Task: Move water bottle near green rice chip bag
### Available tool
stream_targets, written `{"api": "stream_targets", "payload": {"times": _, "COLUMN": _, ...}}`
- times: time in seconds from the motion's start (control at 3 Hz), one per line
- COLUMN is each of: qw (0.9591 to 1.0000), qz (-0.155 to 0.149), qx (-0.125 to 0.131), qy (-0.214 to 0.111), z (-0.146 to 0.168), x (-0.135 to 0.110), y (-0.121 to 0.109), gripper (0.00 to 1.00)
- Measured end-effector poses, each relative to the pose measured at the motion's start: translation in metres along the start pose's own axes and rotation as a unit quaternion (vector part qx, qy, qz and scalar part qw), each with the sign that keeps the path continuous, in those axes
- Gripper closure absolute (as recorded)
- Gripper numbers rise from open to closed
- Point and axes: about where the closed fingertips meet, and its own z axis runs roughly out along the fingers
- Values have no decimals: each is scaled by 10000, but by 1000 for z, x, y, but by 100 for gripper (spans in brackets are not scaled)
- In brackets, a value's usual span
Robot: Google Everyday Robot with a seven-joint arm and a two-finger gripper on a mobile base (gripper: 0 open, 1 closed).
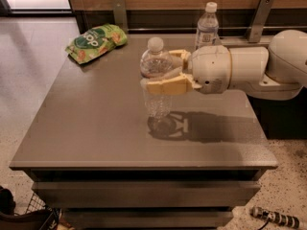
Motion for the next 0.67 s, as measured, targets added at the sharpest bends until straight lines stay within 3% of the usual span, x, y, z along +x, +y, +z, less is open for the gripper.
{"api": "stream_targets", "payload": {"times": 0.33, "qw": 9987, "qz": 68, "qx": 491, "qy": -146, "z": -9, "x": -20, "y": -51, "gripper": 100}}
{"api": "stream_targets", "payload": {"times": 0.67, "qw": 9930, "qz": 236, "qx": 1134, "qy": -220, "z": -13, "x": -32, "y": -117, "gripper": 100}}
